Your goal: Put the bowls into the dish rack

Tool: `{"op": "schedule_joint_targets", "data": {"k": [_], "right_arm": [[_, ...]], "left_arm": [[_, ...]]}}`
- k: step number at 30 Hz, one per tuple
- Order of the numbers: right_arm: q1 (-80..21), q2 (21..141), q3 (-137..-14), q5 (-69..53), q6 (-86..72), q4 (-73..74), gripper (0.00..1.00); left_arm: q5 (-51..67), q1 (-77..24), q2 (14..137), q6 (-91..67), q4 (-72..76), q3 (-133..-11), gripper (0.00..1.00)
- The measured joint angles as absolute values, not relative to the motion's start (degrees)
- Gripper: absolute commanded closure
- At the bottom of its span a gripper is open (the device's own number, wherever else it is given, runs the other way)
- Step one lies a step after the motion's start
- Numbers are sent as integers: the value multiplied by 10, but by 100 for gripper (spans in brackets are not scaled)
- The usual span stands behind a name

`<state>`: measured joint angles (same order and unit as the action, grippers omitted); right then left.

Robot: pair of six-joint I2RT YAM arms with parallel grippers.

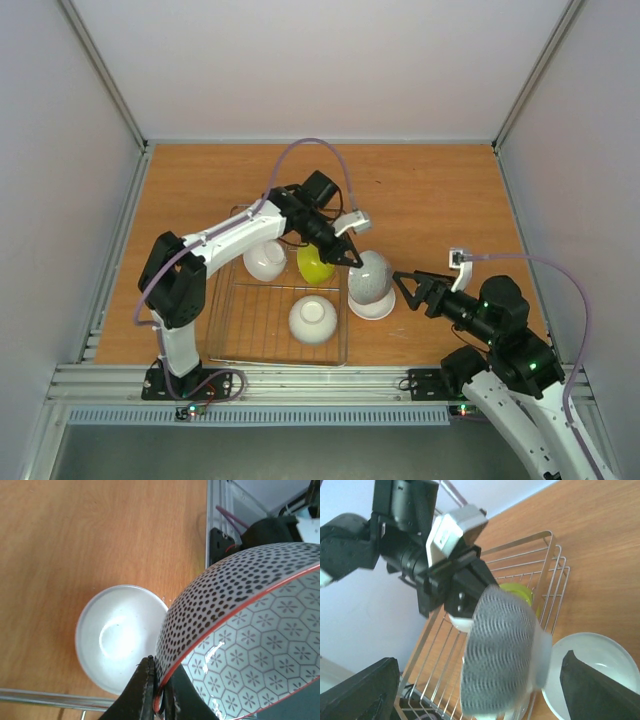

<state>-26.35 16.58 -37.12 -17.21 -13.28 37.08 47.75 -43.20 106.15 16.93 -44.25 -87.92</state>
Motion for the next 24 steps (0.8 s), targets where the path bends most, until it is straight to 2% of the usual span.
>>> {"op": "schedule_joint_targets", "data": {"k": [11, 24], "right_arm": [[-263, 139, -307, -245, -157, 343, 4], [-263, 150, -294, -292, -156, 297, 3]], "left_arm": [[554, -405, 1061, 155, -431, -874, 100], [587, -406, 1081, 157, -438, -874, 99]]}}
